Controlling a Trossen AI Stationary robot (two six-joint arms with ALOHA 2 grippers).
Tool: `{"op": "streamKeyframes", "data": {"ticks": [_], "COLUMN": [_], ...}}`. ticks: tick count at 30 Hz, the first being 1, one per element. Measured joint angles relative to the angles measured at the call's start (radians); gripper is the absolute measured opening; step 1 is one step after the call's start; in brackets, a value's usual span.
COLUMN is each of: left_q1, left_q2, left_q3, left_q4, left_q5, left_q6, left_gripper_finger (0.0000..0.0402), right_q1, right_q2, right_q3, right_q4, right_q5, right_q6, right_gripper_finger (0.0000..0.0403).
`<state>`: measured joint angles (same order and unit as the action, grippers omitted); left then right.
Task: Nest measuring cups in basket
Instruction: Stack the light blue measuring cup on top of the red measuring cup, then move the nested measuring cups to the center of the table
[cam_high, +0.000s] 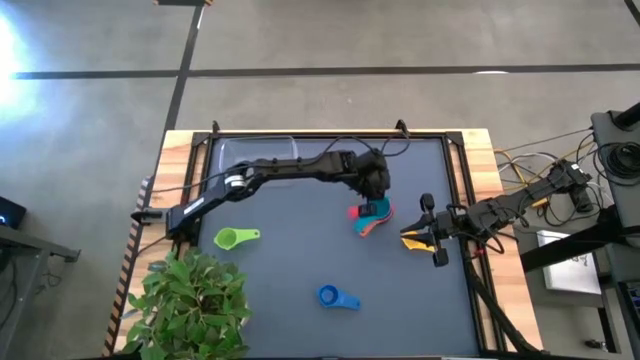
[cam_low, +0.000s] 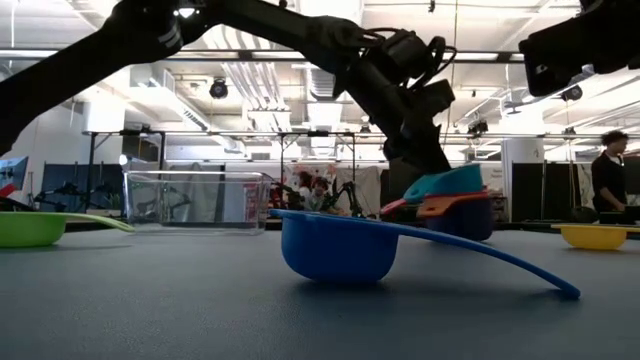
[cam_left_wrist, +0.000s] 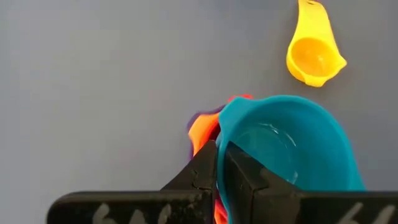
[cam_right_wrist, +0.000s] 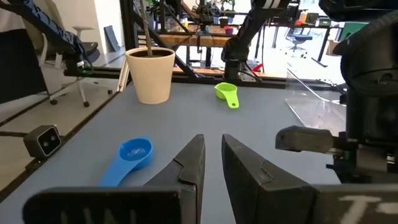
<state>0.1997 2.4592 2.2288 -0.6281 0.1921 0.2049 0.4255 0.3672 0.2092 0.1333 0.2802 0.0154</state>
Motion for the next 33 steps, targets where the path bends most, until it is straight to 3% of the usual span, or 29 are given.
{"op": "streamKeyframes", "data": {"ticks": [5, 11, 17, 20, 27, 33], "left_q1": [0.0, 0.001, -0.012, -0.044, -0.103, -0.104], "left_q2": [0.0, 0.0, -0.002, -0.003, -0.012, -0.093], "left_q3": [0.0, 0.036, 0.094, 0.089, 0.073, 0.033], "left_q4": [0.0, -0.061, -0.233, -0.257, -0.252, -0.239], "left_q5": [-0.022, -0.031, -0.158, -0.259, -0.316, -0.346], "left_q6": [-0.013, -0.061, -0.167, -0.182, -0.207, -0.227], "left_gripper_finger": [0.0037, 0.0122, 0.0185, 0.0187, 0.0168, 0.0161], "right_q1": [0.0, 0.0, 0.0, 0.0, 0.0, 0.002], "right_q2": [0.0, 0.0, 0.0, 0.0, 0.001, 0.001], "right_q3": [0.0, 0.0, 0.0, 0.0, 0.0, 0.0], "right_q4": [0.0, 0.0, -0.001, -0.004, -0.038, -0.07], "right_q5": [0.0, 0.0, 0.0, 0.0, -0.001, -0.012], "right_q6": [0.0, 0.004, 0.004, 0.004, 0.019, 0.053], "right_gripper_finger": [0.0043, 0.0043, 0.0043, 0.0043, 0.0043, 0.0043]}}
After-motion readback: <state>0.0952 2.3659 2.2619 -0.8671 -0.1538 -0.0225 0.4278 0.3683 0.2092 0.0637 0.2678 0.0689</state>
